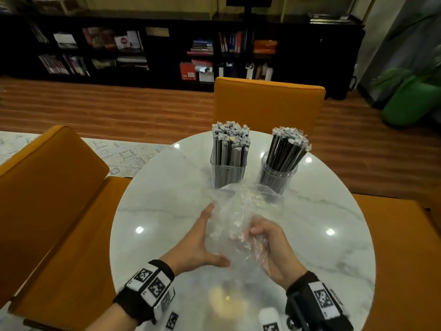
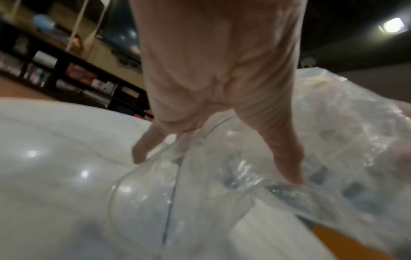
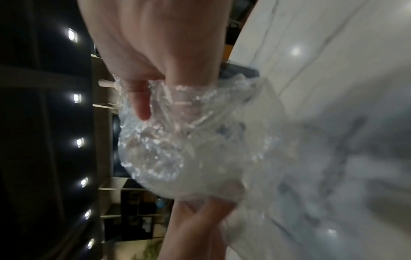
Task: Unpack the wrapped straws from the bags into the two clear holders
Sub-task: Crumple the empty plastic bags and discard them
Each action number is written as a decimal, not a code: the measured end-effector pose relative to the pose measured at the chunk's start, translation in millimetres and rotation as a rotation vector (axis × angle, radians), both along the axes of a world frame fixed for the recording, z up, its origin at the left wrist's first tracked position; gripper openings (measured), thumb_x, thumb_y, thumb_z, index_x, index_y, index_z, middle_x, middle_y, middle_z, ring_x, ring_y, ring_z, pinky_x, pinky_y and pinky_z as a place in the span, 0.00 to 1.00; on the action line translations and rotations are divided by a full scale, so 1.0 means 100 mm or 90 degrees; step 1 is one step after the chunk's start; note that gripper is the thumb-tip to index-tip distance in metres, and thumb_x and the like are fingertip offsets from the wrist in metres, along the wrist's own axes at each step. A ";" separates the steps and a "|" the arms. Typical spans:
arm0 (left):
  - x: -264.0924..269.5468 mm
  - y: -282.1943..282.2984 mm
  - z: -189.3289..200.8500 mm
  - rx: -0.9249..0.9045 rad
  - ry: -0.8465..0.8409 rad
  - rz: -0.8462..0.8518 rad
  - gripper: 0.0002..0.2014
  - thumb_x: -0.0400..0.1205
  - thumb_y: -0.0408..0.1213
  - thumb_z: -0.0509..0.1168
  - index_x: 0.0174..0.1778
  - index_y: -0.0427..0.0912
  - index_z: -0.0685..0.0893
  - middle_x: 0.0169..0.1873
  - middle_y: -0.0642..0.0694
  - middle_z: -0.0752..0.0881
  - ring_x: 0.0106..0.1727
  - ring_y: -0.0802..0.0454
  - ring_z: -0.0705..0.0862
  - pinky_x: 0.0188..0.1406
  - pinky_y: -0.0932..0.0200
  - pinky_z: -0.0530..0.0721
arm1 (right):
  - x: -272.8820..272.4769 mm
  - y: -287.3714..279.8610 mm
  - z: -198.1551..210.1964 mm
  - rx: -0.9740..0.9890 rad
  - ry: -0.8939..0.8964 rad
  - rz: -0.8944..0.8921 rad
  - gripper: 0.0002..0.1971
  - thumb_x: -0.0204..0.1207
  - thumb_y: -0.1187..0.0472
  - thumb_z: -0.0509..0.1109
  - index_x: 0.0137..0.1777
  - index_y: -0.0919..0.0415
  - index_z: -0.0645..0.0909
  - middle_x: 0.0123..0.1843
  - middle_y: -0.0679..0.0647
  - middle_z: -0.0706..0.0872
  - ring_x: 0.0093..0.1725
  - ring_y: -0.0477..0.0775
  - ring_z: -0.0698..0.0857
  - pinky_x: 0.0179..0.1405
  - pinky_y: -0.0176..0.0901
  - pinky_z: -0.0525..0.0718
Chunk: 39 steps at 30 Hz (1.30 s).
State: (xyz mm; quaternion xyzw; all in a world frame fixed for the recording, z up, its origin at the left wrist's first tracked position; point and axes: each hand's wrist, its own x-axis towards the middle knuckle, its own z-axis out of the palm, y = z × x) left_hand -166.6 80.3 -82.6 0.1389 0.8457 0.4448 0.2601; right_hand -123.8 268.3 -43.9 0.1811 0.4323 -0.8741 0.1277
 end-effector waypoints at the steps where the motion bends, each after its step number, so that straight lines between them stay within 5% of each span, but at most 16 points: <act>1: 0.02 0.05 0.03 0.077 -0.007 0.029 0.53 0.62 0.45 0.84 0.77 0.69 0.59 0.73 0.55 0.76 0.74 0.57 0.76 0.72 0.47 0.78 | 0.04 0.01 0.07 -0.045 -0.004 -0.006 0.06 0.63 0.70 0.63 0.38 0.68 0.79 0.35 0.64 0.82 0.34 0.58 0.83 0.44 0.53 0.85; 4: 0.08 0.11 0.15 0.103 0.077 0.094 0.23 0.73 0.33 0.75 0.60 0.60 0.81 0.53 0.59 0.89 0.55 0.65 0.86 0.53 0.65 0.85 | 0.09 0.24 0.19 0.123 -0.004 -0.097 0.10 0.76 0.67 0.66 0.56 0.63 0.75 0.42 0.61 0.85 0.36 0.56 0.85 0.41 0.49 0.86; 7: 0.10 0.05 0.22 -0.027 0.204 0.072 0.06 0.79 0.36 0.68 0.44 0.54 0.83 0.41 0.55 0.84 0.45 0.55 0.84 0.42 0.62 0.80 | 0.20 0.52 0.23 0.745 0.161 -0.129 0.37 0.72 0.60 0.76 0.75 0.44 0.59 0.70 0.55 0.72 0.62 0.57 0.79 0.60 0.52 0.81; 9: 0.11 0.05 0.29 -0.055 0.237 0.070 0.06 0.80 0.32 0.65 0.44 0.48 0.84 0.39 0.50 0.82 0.41 0.53 0.82 0.40 0.60 0.78 | 0.24 0.52 0.29 1.001 0.308 -0.014 0.40 0.70 0.46 0.75 0.79 0.33 0.57 0.78 0.49 0.61 0.76 0.56 0.68 0.71 0.59 0.73; 11: 0.14 0.13 0.45 0.100 0.158 0.108 0.08 0.82 0.28 0.66 0.50 0.41 0.89 0.43 0.44 0.89 0.44 0.52 0.87 0.42 0.60 0.83 | 0.23 0.42 0.27 0.929 0.263 0.136 0.36 0.68 0.30 0.69 0.76 0.22 0.58 0.83 0.44 0.55 0.81 0.49 0.60 0.77 0.59 0.67; 13: 0.18 0.24 0.66 0.300 0.012 0.140 0.11 0.83 0.28 0.66 0.58 0.39 0.89 0.46 0.42 0.92 0.46 0.53 0.90 0.41 0.61 0.86 | 0.24 0.29 0.21 0.581 0.173 0.190 0.36 0.66 0.29 0.71 0.75 0.22 0.62 0.83 0.43 0.64 0.80 0.47 0.67 0.78 0.60 0.70; 15: 0.18 0.33 0.75 0.381 -0.066 0.149 0.14 0.84 0.31 0.64 0.63 0.45 0.87 0.50 0.44 0.92 0.49 0.51 0.90 0.42 0.60 0.87 | 0.25 0.20 0.16 0.197 0.125 0.220 0.35 0.70 0.38 0.75 0.78 0.39 0.69 0.77 0.52 0.77 0.75 0.57 0.78 0.72 0.66 0.77; 17: 0.16 0.35 0.74 0.350 -0.066 0.123 0.15 0.85 0.35 0.64 0.66 0.52 0.84 0.57 0.44 0.90 0.57 0.48 0.89 0.50 0.56 0.88 | 0.25 0.17 0.22 0.027 0.113 0.191 0.29 0.76 0.51 0.74 0.76 0.58 0.74 0.71 0.63 0.83 0.69 0.64 0.83 0.67 0.62 0.82; 19: 0.11 0.29 0.72 0.210 0.028 0.054 0.19 0.84 0.43 0.66 0.69 0.65 0.77 0.65 0.47 0.79 0.68 0.46 0.80 0.61 0.58 0.84 | 0.22 0.22 0.27 0.112 0.140 0.110 0.23 0.77 0.60 0.73 0.72 0.64 0.78 0.65 0.63 0.87 0.65 0.64 0.86 0.63 0.56 0.85; 22: 0.11 0.17 0.79 0.033 0.049 0.051 0.26 0.79 0.49 0.70 0.70 0.71 0.67 0.62 0.53 0.68 0.59 0.52 0.80 0.54 0.65 0.82 | 0.09 0.33 0.30 0.419 0.187 -0.097 0.16 0.74 0.59 0.76 0.62 0.55 0.82 0.55 0.52 0.92 0.56 0.56 0.90 0.54 0.50 0.89; 26: 0.22 0.31 0.95 0.351 -0.302 0.062 0.33 0.75 0.50 0.71 0.75 0.66 0.65 0.65 0.43 0.81 0.57 0.40 0.90 0.50 0.49 0.91 | 0.11 0.14 0.33 0.721 0.267 -0.227 0.15 0.71 0.43 0.75 0.52 0.47 0.77 0.49 0.46 0.86 0.49 0.47 0.86 0.45 0.44 0.86; 28: 0.13 0.37 0.96 0.450 -0.339 0.114 0.39 0.69 0.60 0.74 0.75 0.61 0.68 0.70 0.37 0.79 0.61 0.30 0.86 0.56 0.39 0.88 | 0.20 -0.08 0.35 0.679 0.319 -0.183 0.13 0.71 0.40 0.72 0.47 0.46 0.79 0.45 0.46 0.87 0.44 0.43 0.86 0.41 0.37 0.84; 30: 0.02 0.35 0.97 0.504 -0.347 0.132 0.48 0.67 0.66 0.73 0.81 0.55 0.63 0.75 0.32 0.75 0.63 0.28 0.85 0.57 0.36 0.86 | 0.25 -0.21 0.34 0.607 0.331 -0.161 0.05 0.74 0.47 0.73 0.42 0.45 0.82 0.41 0.44 0.89 0.39 0.41 0.86 0.37 0.33 0.82; 32: -0.04 0.32 0.98 0.511 -0.338 0.140 0.45 0.69 0.67 0.70 0.81 0.53 0.65 0.74 0.32 0.76 0.65 0.30 0.84 0.57 0.36 0.86 | 0.28 -0.21 0.31 0.516 0.292 -0.137 0.04 0.76 0.55 0.75 0.44 0.42 0.87 0.43 0.41 0.92 0.43 0.39 0.89 0.42 0.32 0.84; 36: -0.01 0.30 0.95 0.477 -0.282 0.146 0.31 0.77 0.53 0.69 0.72 0.39 0.77 0.65 0.33 0.85 0.66 0.35 0.84 0.58 0.40 0.87 | 0.36 -0.09 0.31 0.401 0.232 -0.014 0.18 0.65 0.43 0.76 0.50 0.52 0.90 0.46 0.51 0.94 0.46 0.47 0.90 0.46 0.40 0.86; 39: 0.02 0.33 0.90 0.485 -0.265 0.209 0.24 0.76 0.44 0.72 0.66 0.35 0.82 0.59 0.33 0.89 0.62 0.35 0.87 0.57 0.44 0.87 | 0.39 -0.01 0.39 0.301 0.218 -0.012 0.25 0.63 0.53 0.79 0.59 0.58 0.80 0.46 0.51 0.94 0.45 0.48 0.92 0.41 0.36 0.87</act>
